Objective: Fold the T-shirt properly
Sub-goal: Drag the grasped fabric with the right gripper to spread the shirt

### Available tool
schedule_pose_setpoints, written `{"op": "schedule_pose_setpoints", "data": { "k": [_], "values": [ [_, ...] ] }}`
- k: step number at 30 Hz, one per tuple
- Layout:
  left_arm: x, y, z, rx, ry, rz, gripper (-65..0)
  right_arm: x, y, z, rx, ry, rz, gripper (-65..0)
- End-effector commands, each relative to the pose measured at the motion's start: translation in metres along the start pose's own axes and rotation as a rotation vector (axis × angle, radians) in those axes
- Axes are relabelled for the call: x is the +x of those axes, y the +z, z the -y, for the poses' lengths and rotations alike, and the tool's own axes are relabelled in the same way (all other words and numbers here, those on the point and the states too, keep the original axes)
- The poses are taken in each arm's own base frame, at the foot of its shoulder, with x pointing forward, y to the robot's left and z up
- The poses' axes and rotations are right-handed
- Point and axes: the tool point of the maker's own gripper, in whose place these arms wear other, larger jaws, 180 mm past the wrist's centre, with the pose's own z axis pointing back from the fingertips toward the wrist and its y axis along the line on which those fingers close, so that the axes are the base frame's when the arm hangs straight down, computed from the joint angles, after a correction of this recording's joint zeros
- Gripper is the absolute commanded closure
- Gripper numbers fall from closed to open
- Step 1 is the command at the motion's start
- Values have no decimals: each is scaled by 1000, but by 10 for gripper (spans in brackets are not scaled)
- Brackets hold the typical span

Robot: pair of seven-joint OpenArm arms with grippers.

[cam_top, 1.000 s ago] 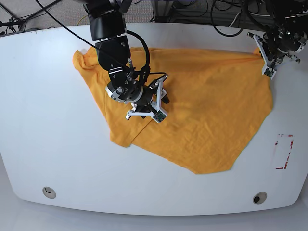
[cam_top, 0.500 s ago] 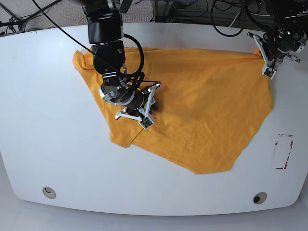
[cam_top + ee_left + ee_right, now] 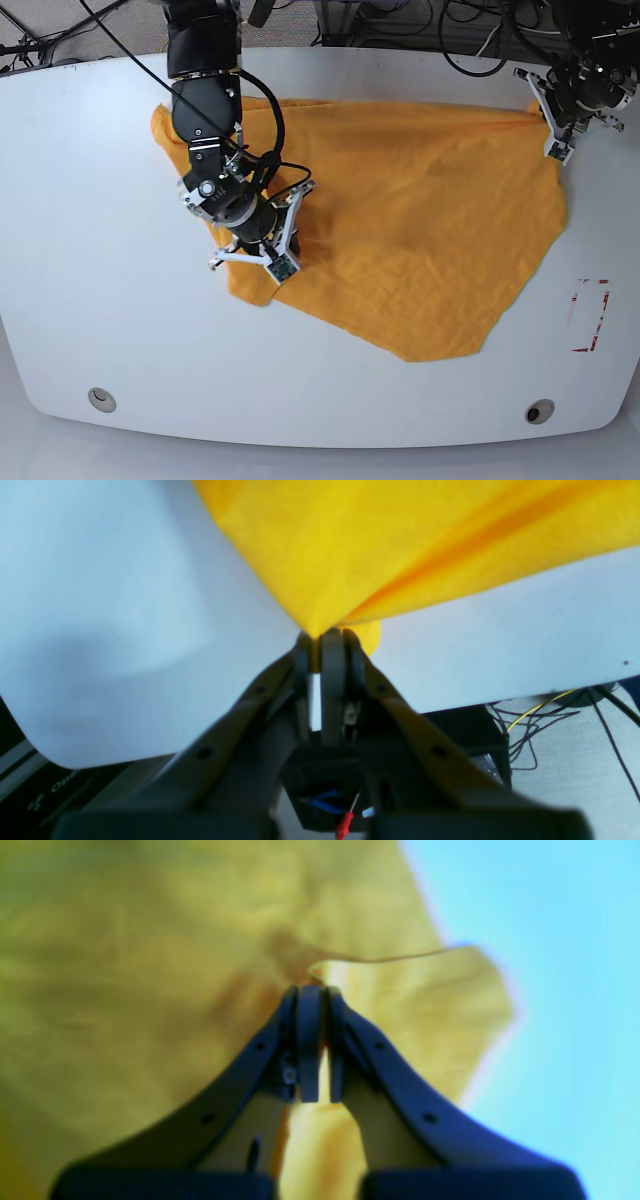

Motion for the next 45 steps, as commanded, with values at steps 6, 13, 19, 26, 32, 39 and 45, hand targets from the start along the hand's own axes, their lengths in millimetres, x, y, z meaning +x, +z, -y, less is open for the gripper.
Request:
{"op": "schedule_pose_setpoints", "data": {
  "k": [6, 13, 19, 26, 32, 39, 45],
  "values": [
    [-1, 0, -6, 11, -2, -4, 0, 13, 52, 116, -263, 27, 35, 0],
    [-1, 0, -6, 11, -2, -4, 0, -5, 68, 180, -361, 34, -41, 0],
    [-1, 0, -6, 10, -1, -4, 0, -14, 75, 230, -411, 29, -99, 0],
    [-3, -1, -5, 9, -2, -8, 0, -20, 89, 278, -467, 27, -106, 0],
    [-3, -1, -4, 7, -1, -9, 0, -21, 91, 309, -484, -14, -63, -8],
    [-2, 0, -5, 7, -1, -6, 0, -32, 89, 316, -505, -6, -110, -249],
    [0, 0, -5, 9, -1, -2, -3, -42, 103, 303, -537, -46, -56, -422]
  ]
}}
